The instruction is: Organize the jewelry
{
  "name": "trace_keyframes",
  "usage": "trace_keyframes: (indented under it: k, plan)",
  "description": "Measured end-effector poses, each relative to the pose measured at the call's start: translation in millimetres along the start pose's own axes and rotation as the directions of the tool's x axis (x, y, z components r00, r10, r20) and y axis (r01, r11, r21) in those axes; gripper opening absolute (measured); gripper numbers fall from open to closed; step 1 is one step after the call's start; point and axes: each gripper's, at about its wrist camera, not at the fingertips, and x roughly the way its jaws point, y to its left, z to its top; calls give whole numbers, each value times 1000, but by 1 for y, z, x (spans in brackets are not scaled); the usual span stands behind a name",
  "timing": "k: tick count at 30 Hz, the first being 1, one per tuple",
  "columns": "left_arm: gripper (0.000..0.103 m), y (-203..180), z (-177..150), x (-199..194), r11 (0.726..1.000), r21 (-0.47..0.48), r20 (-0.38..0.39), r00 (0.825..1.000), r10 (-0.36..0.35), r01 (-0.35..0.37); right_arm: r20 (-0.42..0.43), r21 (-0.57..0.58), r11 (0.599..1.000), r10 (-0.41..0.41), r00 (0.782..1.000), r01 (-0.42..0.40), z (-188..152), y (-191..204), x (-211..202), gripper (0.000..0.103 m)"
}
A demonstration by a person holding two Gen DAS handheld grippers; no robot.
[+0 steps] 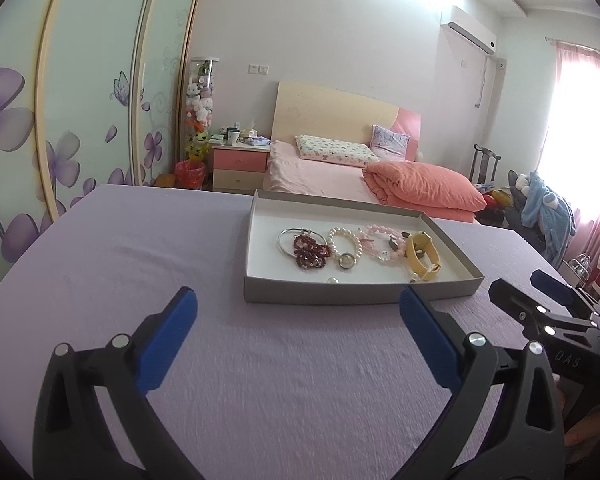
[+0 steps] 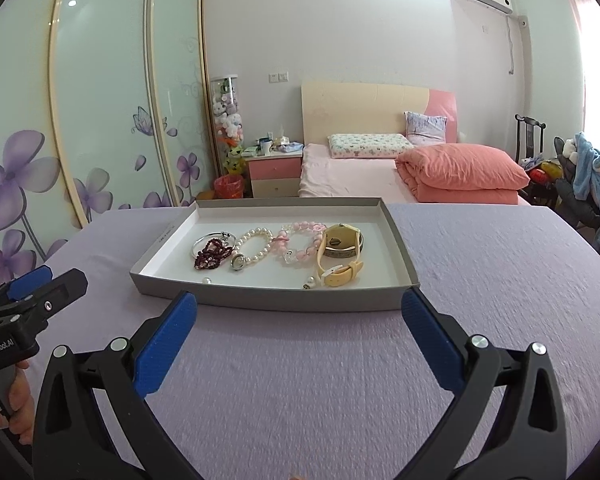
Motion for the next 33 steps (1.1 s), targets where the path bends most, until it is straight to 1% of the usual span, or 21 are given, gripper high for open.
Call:
trace_keyframes:
  k: [5, 8, 10, 18, 33]
  plan:
    - [101, 1, -2, -4, 1000, 1, 19, 1000, -12, 12, 8, 11, 1000, 20, 1000, -20, -3, -2, -6, 102]
    - [101, 0, -3, -3, 1000, 11, 29, 999, -13, 12, 28, 2, 1000, 7, 1000, -8, -5, -1, -6, 102]
    - [101, -1, -4, -2, 1000, 15, 33, 999, -10, 9, 26, 3, 1000, 4, 1000, -4, -6, -1, -5, 102]
    - [101, 0, -5, 0, 1000, 8, 28, 999, -24, 24, 21, 7, 1000, 4, 1000, -4, -6, -4, -3, 102]
    - [101, -3, -8, 1, 999, 26, 27, 999, -27, 26, 30, 4, 1000, 7, 1000, -8, -4, -4, -3, 102]
